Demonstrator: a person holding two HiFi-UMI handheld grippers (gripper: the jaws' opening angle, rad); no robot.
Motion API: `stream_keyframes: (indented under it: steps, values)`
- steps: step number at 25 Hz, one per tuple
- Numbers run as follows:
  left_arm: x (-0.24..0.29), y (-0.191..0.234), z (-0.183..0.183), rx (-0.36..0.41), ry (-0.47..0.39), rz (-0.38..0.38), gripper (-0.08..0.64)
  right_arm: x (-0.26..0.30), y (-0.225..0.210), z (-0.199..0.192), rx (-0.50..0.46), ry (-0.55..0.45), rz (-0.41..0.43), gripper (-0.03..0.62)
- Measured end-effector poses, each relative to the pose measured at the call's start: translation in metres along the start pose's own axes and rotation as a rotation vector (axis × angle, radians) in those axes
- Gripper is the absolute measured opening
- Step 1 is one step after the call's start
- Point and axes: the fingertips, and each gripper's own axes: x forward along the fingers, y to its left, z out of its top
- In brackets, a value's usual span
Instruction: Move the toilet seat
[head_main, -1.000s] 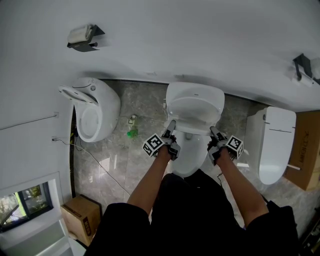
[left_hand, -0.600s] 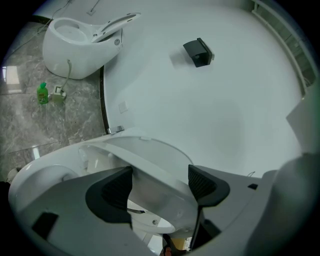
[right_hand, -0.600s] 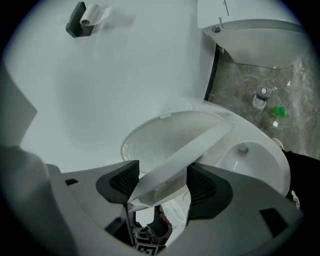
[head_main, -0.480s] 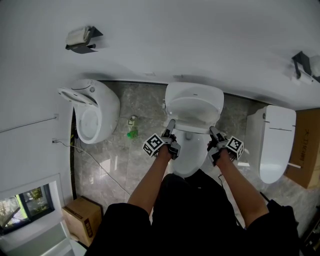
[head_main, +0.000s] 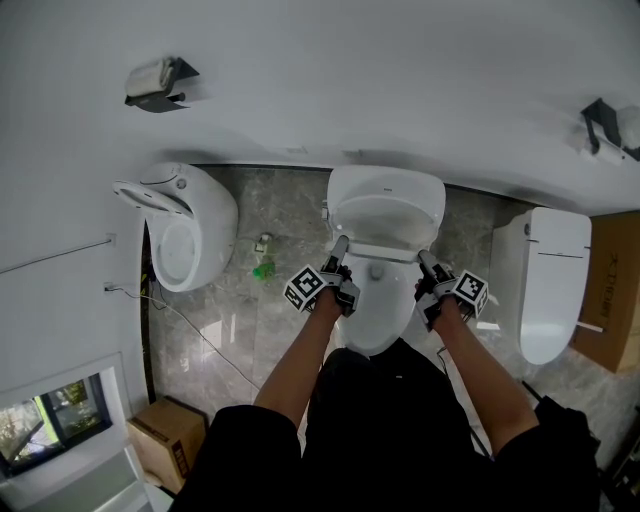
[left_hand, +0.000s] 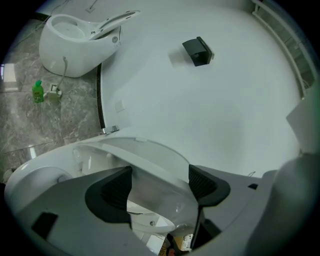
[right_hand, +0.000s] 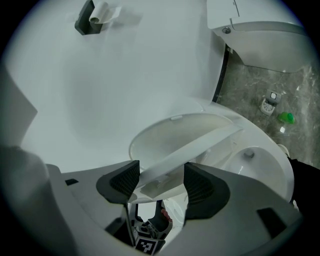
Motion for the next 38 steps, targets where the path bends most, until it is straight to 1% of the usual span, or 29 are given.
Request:
stream_keyframes:
  steps: [6, 11, 20, 24, 33, 38]
  values:
    - [0.009, -0.005, 0.003, 0.01, 0.029, -0.034, 0.347, 0.007, 0.007, 0.008, -0.014, 0.001, 0.022, 0.281]
    - [0.011, -0.006, 0.006, 0.007, -0.002, -0.073, 0.347, 0.011, 0.009, 0.01, -0.021, 0.007, 0.029, 0.281]
    - [0.017, -0.007, 0.008, 0.013, -0.028, -0.075, 0.347, 0.015, 0.011, 0.017, -0.02, -0.009, 0.023, 0.281]
    - [0.019, -0.007, 0.01, 0.0, -0.051, -0.082, 0.347, 0.017, 0.012, 0.019, -0.033, -0.005, 0.031, 0.281]
    - [0.027, -0.008, 0.017, -0.015, -0.098, -0.108, 0.347, 0.028, 0.017, 0.025, -0.029, 0.004, 0.048, 0.281]
    - [0.037, -0.01, 0.016, -0.015, -0.088, -0.103, 0.347, 0.032, 0.019, 0.034, -0.017, -0.025, 0.053, 0.281]
